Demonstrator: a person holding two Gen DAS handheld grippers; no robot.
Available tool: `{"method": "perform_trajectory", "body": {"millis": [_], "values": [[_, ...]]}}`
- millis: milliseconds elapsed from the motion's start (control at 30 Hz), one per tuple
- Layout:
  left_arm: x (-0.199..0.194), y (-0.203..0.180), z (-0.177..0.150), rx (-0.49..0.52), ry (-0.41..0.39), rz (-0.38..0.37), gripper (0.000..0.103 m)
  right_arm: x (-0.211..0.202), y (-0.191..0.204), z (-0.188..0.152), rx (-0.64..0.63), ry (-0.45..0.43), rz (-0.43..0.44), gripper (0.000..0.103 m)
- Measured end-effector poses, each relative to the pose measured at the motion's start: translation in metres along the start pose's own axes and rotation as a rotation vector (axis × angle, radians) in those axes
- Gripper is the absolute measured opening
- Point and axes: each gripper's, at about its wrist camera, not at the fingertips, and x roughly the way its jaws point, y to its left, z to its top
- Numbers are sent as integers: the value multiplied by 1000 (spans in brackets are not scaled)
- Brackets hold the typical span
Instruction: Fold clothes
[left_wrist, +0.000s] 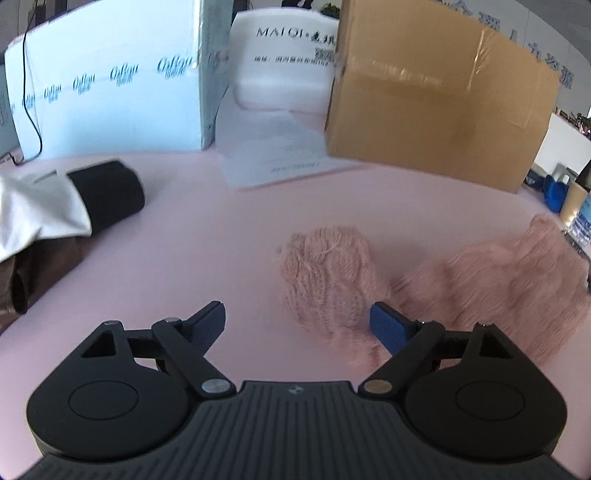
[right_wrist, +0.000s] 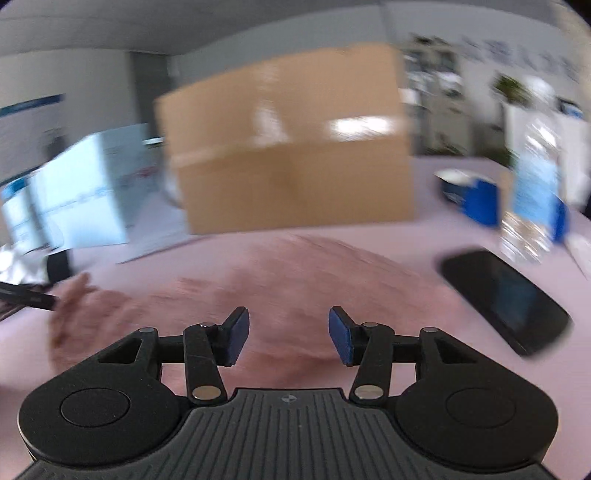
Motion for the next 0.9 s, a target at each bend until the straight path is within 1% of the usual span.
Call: {"method": "perform_trajectory", "body": {"millis": [33, 67, 100, 167, 267, 333, 367, 400, 433, 467, 600, 667, 700, 733, 767, 800, 833, 867, 900], "values": [[-2, -3, 1, -4, 2, -21, 86, 1, -7, -2, 23, 5, -24, 45], [-4, -7, 1, -9, 7, -52, 87, -1, -12, -3, 39, 9, -27, 45], [-3, -9, 2, -11, 19, -77, 89, 1, -17, -5, 65, 18, -20, 45], [0, -13, 1, -11, 41, -90, 95, 4, -21, -6, 98, 33, 0, 47], [18, -20, -4, 12, 89, 26, 95, 11, -24, -7, 141, 52, 0, 58], [30, -16, -10, -19, 119, 127, 95, 14, -27, -9, 180, 70, -5, 68], [35, -13, -12, -45, 138, 129, 95, 14, -29, -10, 196, 71, -6, 70], [39, -8, -15, -75, 159, 99, 96, 14, -32, -10, 211, 72, -6, 72], [41, -8, -15, -87, 162, 89, 97, 16, -33, -10, 229, 77, -3, 73], [43, -10, -14, -87, 153, 91, 97, 18, -35, -10, 242, 81, -1, 73], [55, -18, -5, -86, 136, 51, 97, 26, -39, -8, 306, 88, 18, 72], [65, -22, -1, -80, 116, 53, 97, 31, -42, -6, 338, 76, 2, 66], [73, -26, 2, -66, 100, 83, 95, 34, -43, -5, 353, 71, -10, 55], [79, -30, 5, -44, 81, 114, 87, 36, -45, -3, 365, 73, -14, 45], [82, -34, 8, -22, 65, 136, 71, 39, -46, -2, 374, 74, -7, 41], [84, -36, 9, -9, 57, 145, 56, 42, -46, 0, 378, 70, 9, 31], [86, -39, 12, 13, 45, 143, 48, 45, -44, 3, 365, 58, 17, 21], [89, -41, 15, 31, 36, 145, 33, 47, -41, 6, 349, 45, 21, 17], [91, -43, 18, 41, 32, 151, 27, 48, -36, 9, 324, 26, 14, 13]]}}
